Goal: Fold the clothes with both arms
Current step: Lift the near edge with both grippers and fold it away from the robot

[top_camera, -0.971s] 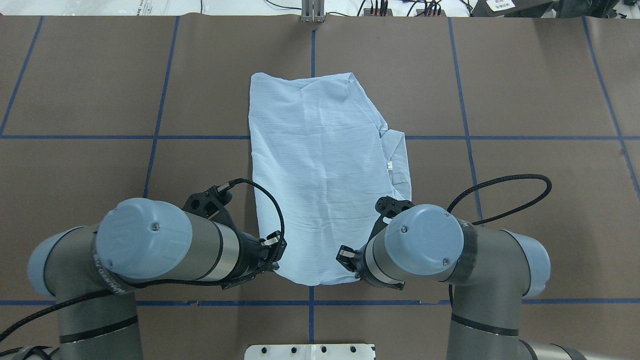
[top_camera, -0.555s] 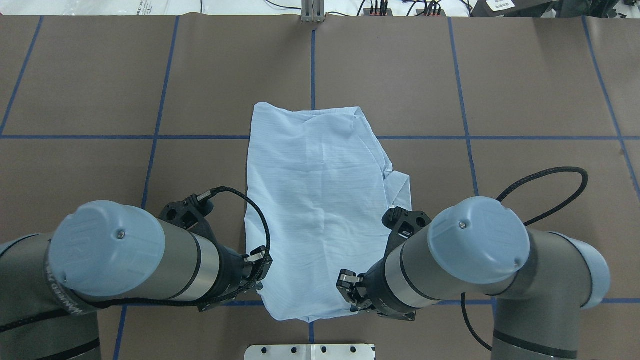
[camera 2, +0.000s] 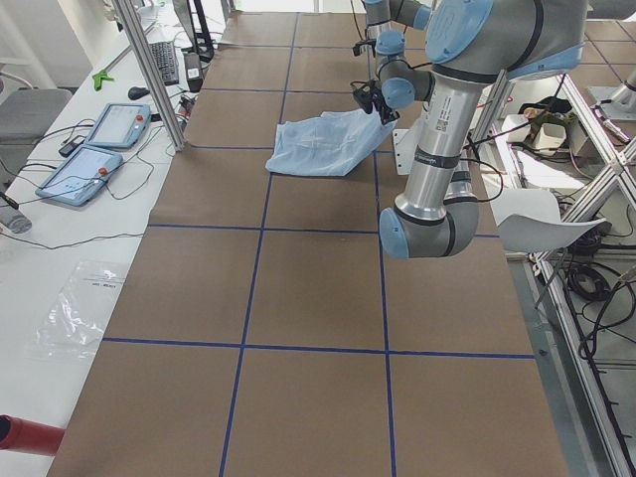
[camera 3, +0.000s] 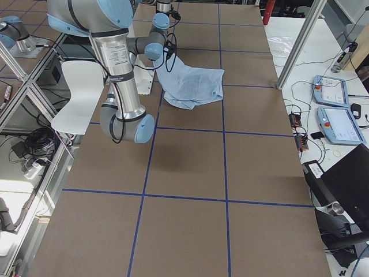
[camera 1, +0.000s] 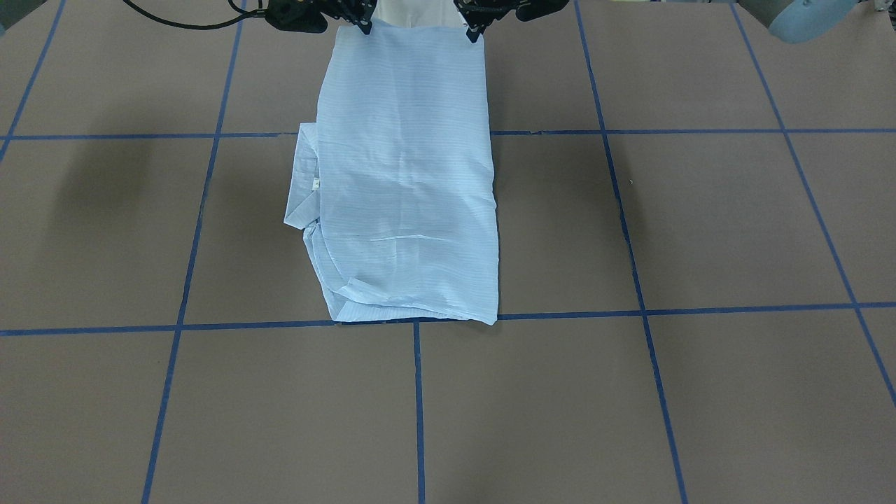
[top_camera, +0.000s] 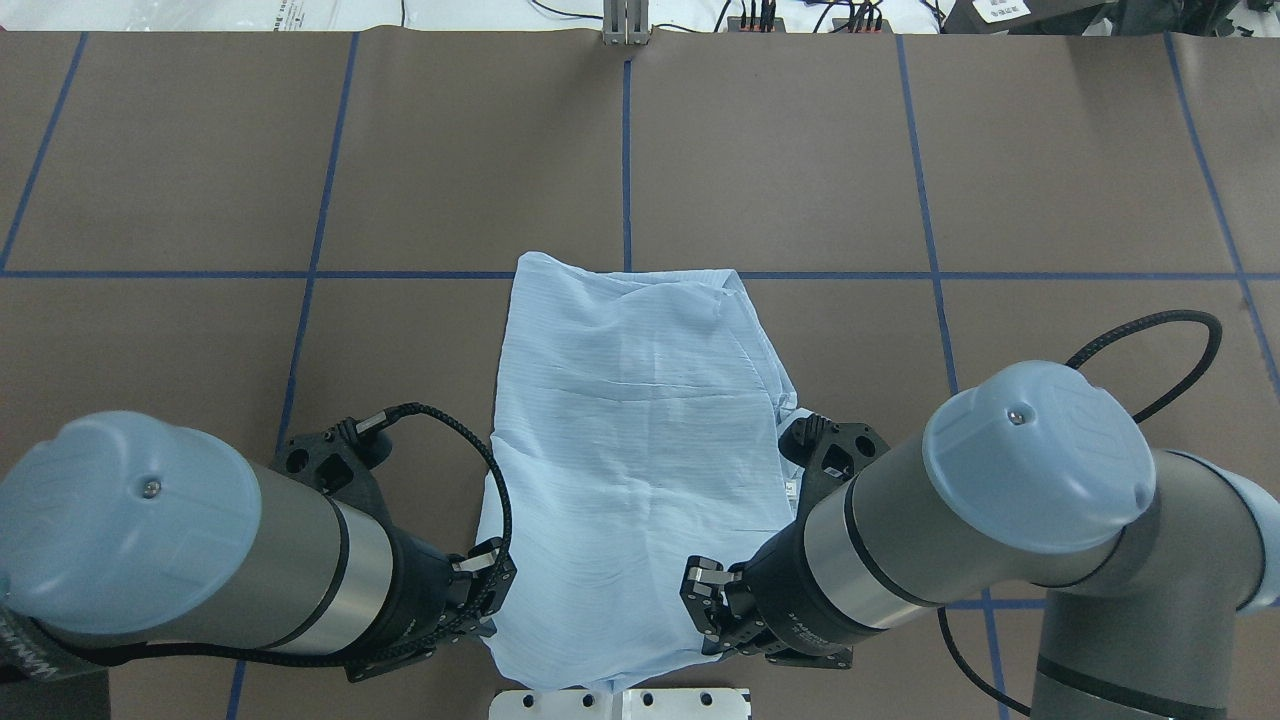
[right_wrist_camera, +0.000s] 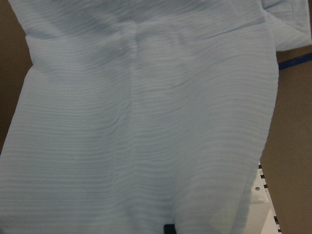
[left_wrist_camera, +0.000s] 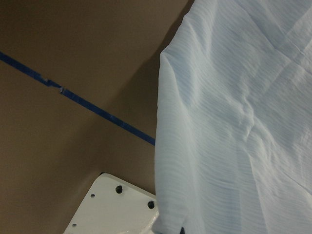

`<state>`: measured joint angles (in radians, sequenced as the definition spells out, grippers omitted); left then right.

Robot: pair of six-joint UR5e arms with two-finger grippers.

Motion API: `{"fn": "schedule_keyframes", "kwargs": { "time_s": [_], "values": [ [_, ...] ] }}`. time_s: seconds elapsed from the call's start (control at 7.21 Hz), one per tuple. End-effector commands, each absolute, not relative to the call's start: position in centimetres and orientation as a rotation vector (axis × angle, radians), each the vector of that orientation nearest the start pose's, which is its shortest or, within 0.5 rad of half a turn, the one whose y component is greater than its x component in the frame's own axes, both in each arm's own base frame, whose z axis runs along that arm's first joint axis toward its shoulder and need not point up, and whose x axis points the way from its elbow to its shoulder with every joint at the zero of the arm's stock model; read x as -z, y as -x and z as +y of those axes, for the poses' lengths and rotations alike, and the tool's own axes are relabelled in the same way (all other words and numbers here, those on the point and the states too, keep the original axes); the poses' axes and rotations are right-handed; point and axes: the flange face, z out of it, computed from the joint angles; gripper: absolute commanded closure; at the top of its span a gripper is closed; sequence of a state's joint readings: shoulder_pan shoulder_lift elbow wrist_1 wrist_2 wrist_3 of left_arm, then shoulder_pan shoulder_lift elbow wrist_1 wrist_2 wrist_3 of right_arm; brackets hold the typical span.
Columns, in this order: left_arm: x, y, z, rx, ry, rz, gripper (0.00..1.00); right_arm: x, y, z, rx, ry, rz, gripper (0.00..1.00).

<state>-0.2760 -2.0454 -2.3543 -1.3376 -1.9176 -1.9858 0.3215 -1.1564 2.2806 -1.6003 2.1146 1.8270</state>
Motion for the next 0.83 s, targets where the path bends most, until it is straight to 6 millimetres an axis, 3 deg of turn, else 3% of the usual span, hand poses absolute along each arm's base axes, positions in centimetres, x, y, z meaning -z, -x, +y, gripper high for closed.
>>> {"fn": "schedule_keyframes", "kwargs": {
  "time_s": [0.0, 0.28, 0.55, 0.69],
  "values": [
    [-13.1, -41.0, -22.2, 0.436, 0.379, 0.999, 1.00, -15.4, 41.3, -24.7, -0.237, 0.417, -1.075, 1.00],
    [-13.7, -42.3, -28.1, 0.463, 0.291, 1.012, 1.00, -16.2, 42.4, -28.9, -0.231, 0.288, -1.069, 1.00],
    [-14.7, -40.5, -34.5, 0.516, 0.213, 1.044, 1.00, -16.4, 42.6, -35.7, -0.232, 0.147, -1.050, 1.00],
    [-15.8, -40.7, -38.3, 0.511, 0.193, 1.048, 1.00, -17.0, 43.1, -38.5, -0.189, 0.069, -1.024, 1.00]
  ]
}}
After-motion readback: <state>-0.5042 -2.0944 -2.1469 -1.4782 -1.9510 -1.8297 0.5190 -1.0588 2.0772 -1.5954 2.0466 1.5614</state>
